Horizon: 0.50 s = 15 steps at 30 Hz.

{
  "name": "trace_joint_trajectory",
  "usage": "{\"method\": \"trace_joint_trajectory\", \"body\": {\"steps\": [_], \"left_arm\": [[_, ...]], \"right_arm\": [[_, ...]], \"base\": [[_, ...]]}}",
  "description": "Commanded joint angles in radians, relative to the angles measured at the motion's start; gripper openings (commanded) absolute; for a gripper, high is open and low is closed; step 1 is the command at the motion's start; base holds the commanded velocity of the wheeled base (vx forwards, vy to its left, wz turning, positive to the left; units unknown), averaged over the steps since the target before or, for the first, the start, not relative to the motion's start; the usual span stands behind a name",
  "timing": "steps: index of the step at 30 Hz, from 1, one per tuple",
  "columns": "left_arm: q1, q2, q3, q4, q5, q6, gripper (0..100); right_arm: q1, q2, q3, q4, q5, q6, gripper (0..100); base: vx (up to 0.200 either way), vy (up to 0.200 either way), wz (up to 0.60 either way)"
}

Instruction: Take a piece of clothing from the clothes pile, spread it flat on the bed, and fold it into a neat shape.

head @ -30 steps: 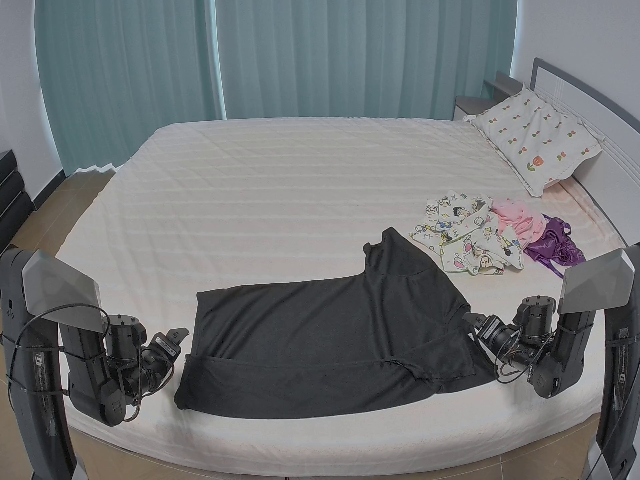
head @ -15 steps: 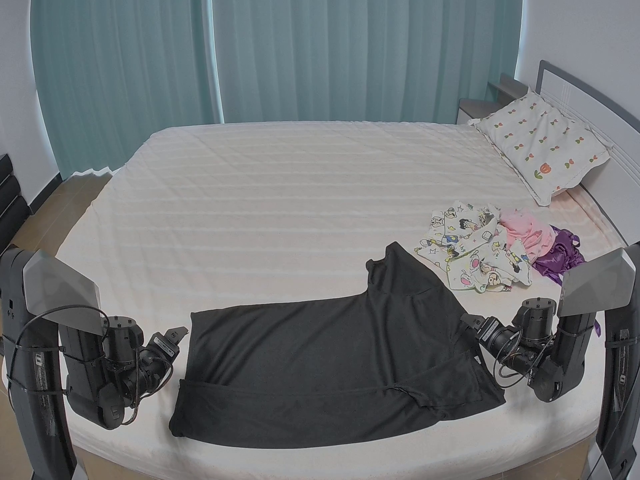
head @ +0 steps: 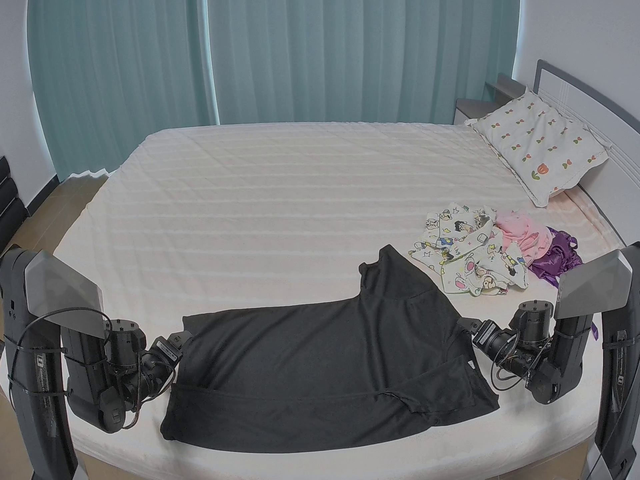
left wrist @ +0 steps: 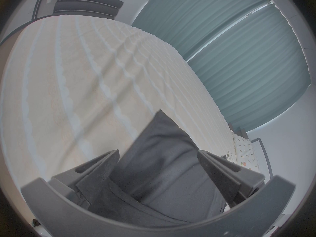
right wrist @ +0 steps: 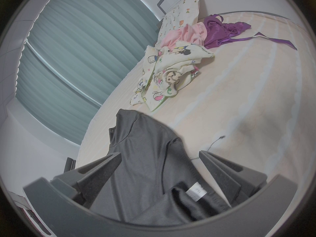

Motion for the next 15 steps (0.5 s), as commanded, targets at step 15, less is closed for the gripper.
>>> {"method": "trace_joint_trajectory", "body": {"steps": [15], "left_arm": [[0.059,-0.007,-0.145,0.051,0.002,0.289,100]], "right_arm": [[0.031,0.015,0.042,-0.037,-0.001,0.002,100]], "base": [[0.000,0.000,0.00]]}}
